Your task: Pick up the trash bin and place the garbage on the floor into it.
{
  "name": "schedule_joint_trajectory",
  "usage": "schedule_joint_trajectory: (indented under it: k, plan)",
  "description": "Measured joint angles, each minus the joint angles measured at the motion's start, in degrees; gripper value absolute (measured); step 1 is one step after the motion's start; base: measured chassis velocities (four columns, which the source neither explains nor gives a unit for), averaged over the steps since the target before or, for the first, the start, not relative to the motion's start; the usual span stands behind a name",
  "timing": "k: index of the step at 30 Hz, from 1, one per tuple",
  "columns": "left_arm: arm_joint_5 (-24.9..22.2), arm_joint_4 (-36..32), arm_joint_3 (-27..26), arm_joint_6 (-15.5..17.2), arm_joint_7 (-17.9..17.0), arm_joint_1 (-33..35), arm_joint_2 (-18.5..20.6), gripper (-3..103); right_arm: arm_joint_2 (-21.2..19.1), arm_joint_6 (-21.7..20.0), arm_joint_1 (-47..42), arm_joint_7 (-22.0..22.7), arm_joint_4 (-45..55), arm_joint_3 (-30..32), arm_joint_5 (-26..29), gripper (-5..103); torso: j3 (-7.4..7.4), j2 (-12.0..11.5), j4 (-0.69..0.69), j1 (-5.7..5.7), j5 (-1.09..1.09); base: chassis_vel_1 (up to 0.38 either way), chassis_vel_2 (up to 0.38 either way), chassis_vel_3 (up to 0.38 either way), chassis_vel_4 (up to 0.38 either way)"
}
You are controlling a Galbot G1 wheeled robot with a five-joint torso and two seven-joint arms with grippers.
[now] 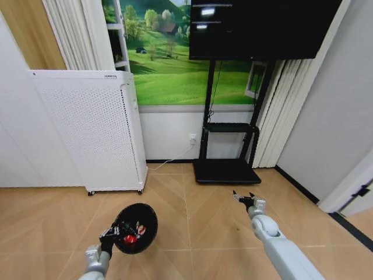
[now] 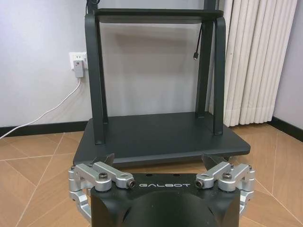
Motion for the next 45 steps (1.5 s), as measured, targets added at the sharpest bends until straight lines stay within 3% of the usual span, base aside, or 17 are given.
schedule_joint_trajectory:
  k: [11, 24, 36, 45]
  plan:
    - [-2.6, -2.3, -1.5, 1.1, -1.9, 4.9, 1.3, 5, 0.0, 0.0, 0.0, 0.0, 0.0, 0.0, 0.0, 100, 0.00, 0.0, 0.02, -0.01, 0.01, 0.000, 0.000, 0.000, 0.000]
    - [-2.5, 4.0, -0.5, 0.0, -2.5, 2.4, 0.3, 5, 0.0, 0.0, 0.0, 0.0, 0.0, 0.0, 0.0, 100, 0.00, 0.0, 0.01, -0.01, -0.01, 0.000, 0.000, 0.000, 0.000]
    - [-4.0, 0.2, -2.7, 1.1, -4.0, 5.1, 1.0, 5, 0.0, 0.0, 0.0, 0.0, 0.0, 0.0, 0.0, 100, 0.00, 0.0, 0.03, -0.01, 0.00, 0.000, 0.000, 0.000, 0.000]
    - [-3.8, 2.1, -4.0, 0.6, -3.9, 3.4, 1.6, 5, 0.0, 0.0, 0.0, 0.0, 0.0, 0.0, 0.0, 100, 0.00, 0.0, 0.01, -0.01, 0.00, 0.000, 0.000, 0.000, 0.000]
